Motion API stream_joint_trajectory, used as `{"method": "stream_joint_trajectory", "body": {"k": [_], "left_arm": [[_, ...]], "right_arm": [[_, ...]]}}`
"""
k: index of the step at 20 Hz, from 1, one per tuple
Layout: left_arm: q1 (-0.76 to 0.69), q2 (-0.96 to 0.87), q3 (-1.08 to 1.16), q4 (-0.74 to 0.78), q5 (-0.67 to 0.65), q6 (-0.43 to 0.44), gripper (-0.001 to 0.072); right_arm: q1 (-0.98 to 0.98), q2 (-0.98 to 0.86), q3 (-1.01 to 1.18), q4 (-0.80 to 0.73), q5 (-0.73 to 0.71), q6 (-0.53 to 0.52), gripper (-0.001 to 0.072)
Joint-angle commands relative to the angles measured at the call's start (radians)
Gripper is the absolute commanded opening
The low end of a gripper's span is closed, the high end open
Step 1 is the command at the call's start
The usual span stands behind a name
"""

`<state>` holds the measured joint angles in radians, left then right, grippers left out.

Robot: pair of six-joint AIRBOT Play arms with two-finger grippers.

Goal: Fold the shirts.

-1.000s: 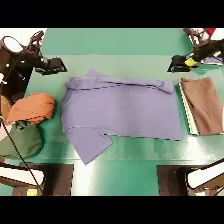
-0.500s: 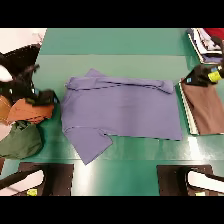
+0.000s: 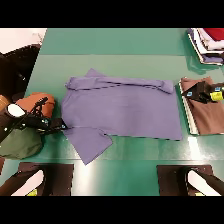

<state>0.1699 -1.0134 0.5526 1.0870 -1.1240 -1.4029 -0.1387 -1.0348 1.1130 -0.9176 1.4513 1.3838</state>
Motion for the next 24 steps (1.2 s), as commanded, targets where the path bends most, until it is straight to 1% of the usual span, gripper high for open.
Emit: {"method": "stream_joint_trajectory", "body": {"k": [1,2,3,4,7,8,9,12,15,16,17,19,20,24], "left_arm": [[-0.001,0.003,-0.058,-0.102,0.069,0.05,0.0652],[-0.001,0.003,-0.065,-0.113,0.07,0.05,0.0638],[-0.001,0.003,-0.068,-0.122,0.066,0.05,0.0485],[-0.001,0.003,-0.068,-0.127,0.06,0.051,0.0355],[-0.001,0.003,-0.067,-0.128,0.049,0.05,0.0356],[-0.001,0.003,-0.064,-0.127,0.036,0.052,0.0163],[-0.001,0.003,-0.055,-0.129,0.02,0.073,0.0032],[-0.001,0.004,0.009,-0.125,-0.024,0.077,0.0024],[-0.001,0.02,0.092,-0.126,-0.039,0.077,0.0024],[-0.001,0.022,0.116,-0.126,-0.04,0.077,0.0024],[-0.001,0.022,0.135,-0.126,-0.046,0.077,0.0024],[-0.001,0.022,0.15,-0.13,-0.038,0.076,0.0024],[-0.001,0.021,0.149,-0.13,-0.032,0.076,0.0024],[-0.001,0.022,0.149,-0.13,-0.028,0.076,0.0024]], "right_arm": [[-0.002,0.053,-0.047,0.009,-0.019,-0.002,0.0305],[-0.002,0.061,-0.051,0.009,-0.021,-0.002,0.0305],[-0.002,0.067,-0.051,0.009,-0.02,-0.002,0.0305],[-0.002,0.074,-0.051,0.008,-0.021,-0.002,0.0305],[-0.003,0.076,-0.052,-0.01,-0.009,-0.002,0.0305],[-0.004,0.076,-0.052,-0.029,0.001,-0.002,0.0305],[-0.017,0.076,-0.053,-0.051,0.011,-0.001,0.0306],[-0.117,0.077,-0.106,-0.081,0.059,-0.001,0.0306],[-0.276,0.078,-0.277,-0.082,0.081,-0.002,0.0312],[-0.334,0.079,-0.347,-0.083,0.079,-0.002,0.041],[-0.38,0.079,-0.407,-0.09,0.071,-0.002,0.0536],[-0.441,0.079,-0.515,-0.128,0.034,-0.003,0.053],[-0.453,0.079,-0.557,-0.137,0.006,-0.003,0.0506],[-0.455,0.079,-0.651,-0.124,-0.105,0.008,0.0479]]}}
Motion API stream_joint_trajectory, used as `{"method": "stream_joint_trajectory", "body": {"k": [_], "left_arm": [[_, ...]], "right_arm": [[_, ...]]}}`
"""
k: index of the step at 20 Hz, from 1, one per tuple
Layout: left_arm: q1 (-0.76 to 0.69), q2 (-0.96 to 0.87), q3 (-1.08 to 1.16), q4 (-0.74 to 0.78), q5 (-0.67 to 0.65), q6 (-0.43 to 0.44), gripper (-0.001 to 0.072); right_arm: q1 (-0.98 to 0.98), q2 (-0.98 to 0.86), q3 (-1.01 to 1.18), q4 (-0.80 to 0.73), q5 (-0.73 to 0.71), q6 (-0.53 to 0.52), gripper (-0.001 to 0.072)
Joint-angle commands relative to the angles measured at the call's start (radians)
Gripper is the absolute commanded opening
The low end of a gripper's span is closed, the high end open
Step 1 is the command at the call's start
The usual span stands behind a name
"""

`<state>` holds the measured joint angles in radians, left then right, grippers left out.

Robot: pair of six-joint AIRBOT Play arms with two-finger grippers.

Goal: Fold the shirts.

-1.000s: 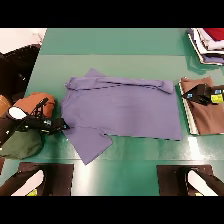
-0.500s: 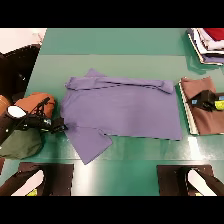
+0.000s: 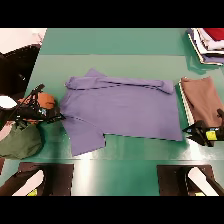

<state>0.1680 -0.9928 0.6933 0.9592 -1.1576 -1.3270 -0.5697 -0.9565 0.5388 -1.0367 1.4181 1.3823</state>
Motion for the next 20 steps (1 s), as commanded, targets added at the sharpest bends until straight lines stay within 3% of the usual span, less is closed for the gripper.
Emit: {"method": "stream_joint_trajectory", "body": {"k": [1,7,9,10,11,13,14,17,20], "left_arm": [[0.001,0.001,0.008,-0.002,0.006,0.0,0.0024],[0.001,0.001,0.008,-0.003,0.008,0.0,0.0025],[0.001,0.001,0.008,-0.003,0.01,0.0,0.0024],[0.001,0.001,0.008,-0.003,0.011,0.0,0.0024],[0.001,0.001,0.008,-0.002,0.011,0.0,0.0024],[0.001,0.001,0.008,-0.002,0.01,0.0,0.0023],[0.001,0.011,0.012,0.001,0.009,0.0,0.0023],[0.001,0.082,0.1,0.012,-0.007,-0.021,0.0023],[0.001,0.179,0.322,0.032,-0.024,-0.064,0.0023]], "right_arm": [[-0.024,0.0,-0.084,-0.01,-0.086,0.01,0.0451],[-0.018,-0.111,-0.084,0.006,-0.112,-0.006,0.0441],[0.027,-0.137,-0.084,0.026,-0.138,-0.016,0.0365],[0.064,-0.141,-0.084,0.027,-0.154,-0.016,0.0363],[0.106,-0.14,-0.083,0.025,-0.169,-0.016,0.0282],[0.191,-0.138,-0.083,0.024,-0.196,-0.016,0.0051],[0.226,-0.128,-0.083,0.025,-0.204,-0.016,0.0017],[0.297,-0.027,0.006,0.025,-0.177,-0.015,0.0016],[0.325,0.101,0.257,0.024,-0.152,-0.015,0.0016]]}}
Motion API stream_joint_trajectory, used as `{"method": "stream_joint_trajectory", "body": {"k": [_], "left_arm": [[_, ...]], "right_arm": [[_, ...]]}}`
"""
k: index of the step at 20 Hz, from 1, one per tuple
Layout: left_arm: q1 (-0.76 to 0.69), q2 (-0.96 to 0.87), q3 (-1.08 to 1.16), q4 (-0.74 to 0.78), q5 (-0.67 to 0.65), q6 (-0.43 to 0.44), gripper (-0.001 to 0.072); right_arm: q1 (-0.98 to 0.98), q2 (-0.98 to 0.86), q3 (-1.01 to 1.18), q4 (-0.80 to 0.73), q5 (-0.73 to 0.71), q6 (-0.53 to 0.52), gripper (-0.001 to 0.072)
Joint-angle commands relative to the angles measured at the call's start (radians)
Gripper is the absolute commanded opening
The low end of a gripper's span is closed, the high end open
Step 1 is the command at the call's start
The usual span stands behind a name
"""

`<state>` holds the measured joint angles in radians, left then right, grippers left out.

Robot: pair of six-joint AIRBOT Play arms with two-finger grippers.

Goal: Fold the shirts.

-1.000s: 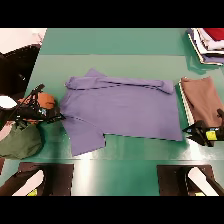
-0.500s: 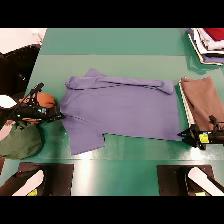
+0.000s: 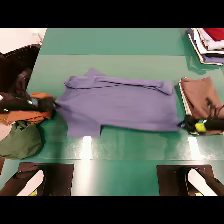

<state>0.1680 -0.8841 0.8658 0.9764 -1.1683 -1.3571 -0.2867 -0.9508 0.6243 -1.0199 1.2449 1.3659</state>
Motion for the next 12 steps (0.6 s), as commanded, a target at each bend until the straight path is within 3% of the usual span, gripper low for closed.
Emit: {"method": "stream_joint_trajectory", "body": {"k": [1,8,12], "left_arm": [[0.001,0.092,0.259,0.014,-0.025,-0.039,0.0024],[0.001,0.115,1.048,0.014,0.009,-0.096,0.0023],[0.001,0.116,1.286,0.0,0.034,-0.153,0.0023]], "right_arm": [[0.042,0.132,0.287,0.008,0.017,0.002,0.0016],[-0.037,0.212,1.039,-0.002,0.023,0.002,0.0016],[-0.11,0.21,1.281,-0.059,0.068,0.002,0.0015]]}}
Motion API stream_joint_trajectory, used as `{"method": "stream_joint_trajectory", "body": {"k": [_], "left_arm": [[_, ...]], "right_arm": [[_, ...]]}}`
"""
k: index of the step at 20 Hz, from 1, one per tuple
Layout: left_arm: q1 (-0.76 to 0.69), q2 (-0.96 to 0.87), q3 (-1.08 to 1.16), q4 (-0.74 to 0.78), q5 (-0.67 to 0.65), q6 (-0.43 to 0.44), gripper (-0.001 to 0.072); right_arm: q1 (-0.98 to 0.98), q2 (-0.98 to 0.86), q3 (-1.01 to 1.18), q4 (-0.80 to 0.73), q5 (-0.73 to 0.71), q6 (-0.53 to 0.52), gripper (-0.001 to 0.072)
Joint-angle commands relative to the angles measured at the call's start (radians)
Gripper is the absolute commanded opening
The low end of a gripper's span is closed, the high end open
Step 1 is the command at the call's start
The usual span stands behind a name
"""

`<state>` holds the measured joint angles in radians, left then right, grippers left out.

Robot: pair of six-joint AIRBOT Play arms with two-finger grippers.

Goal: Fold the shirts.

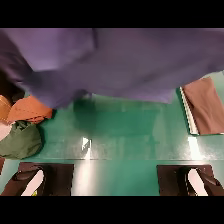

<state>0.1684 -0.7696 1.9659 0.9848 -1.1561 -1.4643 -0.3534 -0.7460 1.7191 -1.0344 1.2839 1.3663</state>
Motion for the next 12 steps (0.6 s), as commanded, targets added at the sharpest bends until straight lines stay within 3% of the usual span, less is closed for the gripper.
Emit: {"method": "stream_joint_trajectory", "body": {"k": [1,6,12], "left_arm": [[0.001,0.001,0.202,-0.02,0.021,-0.055,0.0023],[0.001,0.001,0.042,-0.046,-0.017,-0.055,0.0023],[-0.019,-0.135,-0.35,-0.04,-0.099,-0.035,0.0023]], "right_arm": [[-0.049,0.005,0.219,-0.064,0.035,0.006,0.0015],[-0.049,-0.042,0.248,-0.065,0.101,0.038,0.0015],[0.125,-0.296,0.112,-0.127,0.252,0.051,0.0014]]}}
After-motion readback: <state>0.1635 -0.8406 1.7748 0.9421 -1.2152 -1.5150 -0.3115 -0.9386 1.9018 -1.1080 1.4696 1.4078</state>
